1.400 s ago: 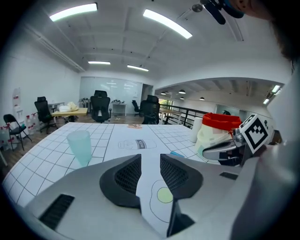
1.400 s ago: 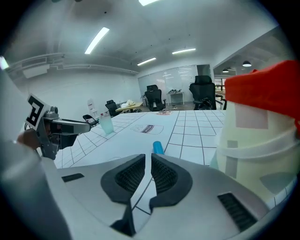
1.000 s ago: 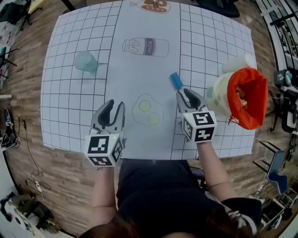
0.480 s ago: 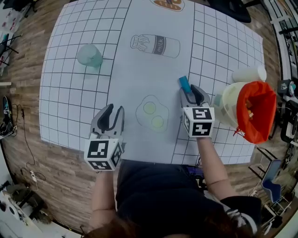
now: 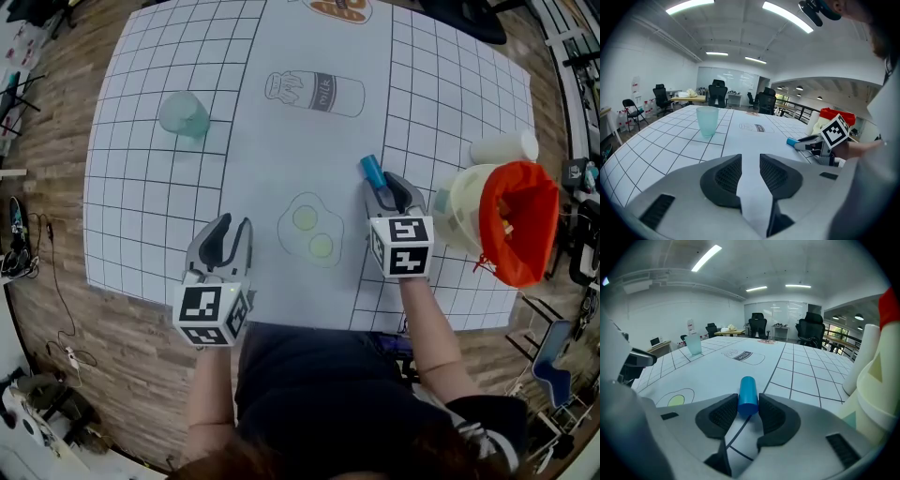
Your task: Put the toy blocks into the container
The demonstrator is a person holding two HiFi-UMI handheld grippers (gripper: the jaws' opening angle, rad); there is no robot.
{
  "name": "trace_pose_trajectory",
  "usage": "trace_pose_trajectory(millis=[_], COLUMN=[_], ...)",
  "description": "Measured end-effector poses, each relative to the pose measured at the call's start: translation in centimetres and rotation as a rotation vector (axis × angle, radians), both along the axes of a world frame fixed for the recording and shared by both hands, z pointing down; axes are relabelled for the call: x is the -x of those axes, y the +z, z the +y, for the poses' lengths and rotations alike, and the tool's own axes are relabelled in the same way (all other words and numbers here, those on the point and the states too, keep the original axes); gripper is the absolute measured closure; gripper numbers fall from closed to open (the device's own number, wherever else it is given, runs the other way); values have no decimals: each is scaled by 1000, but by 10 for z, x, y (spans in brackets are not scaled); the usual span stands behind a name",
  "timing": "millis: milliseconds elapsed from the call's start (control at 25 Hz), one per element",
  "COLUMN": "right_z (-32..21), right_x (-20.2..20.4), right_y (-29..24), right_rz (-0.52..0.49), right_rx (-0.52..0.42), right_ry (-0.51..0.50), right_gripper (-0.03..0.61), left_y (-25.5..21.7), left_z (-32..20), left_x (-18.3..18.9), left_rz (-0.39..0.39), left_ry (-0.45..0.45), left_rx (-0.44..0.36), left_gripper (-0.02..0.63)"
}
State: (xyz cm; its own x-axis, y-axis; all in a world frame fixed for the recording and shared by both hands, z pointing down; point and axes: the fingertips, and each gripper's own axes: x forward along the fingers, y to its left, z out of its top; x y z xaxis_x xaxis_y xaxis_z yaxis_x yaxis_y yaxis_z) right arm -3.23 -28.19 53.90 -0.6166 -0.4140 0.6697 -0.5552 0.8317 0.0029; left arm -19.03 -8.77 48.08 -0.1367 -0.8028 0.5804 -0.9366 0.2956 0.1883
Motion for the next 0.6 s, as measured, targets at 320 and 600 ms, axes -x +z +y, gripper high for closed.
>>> trace_pose_trajectory(millis=[320, 600], right_z=[24, 41], right_x=[-2, -27], right_y=[-45, -103], right_rz=[-83, -148], right_rx=[-22, -87], right_ry=[-50, -36], right_gripper=[425, 425], left_y=[-18, -45], left_z=[-13, -41], left_x=[-16, -50], left_rz=[-1, 8], left_ry=[69, 194], left_rx=[-45, -109], left_gripper=[491, 491])
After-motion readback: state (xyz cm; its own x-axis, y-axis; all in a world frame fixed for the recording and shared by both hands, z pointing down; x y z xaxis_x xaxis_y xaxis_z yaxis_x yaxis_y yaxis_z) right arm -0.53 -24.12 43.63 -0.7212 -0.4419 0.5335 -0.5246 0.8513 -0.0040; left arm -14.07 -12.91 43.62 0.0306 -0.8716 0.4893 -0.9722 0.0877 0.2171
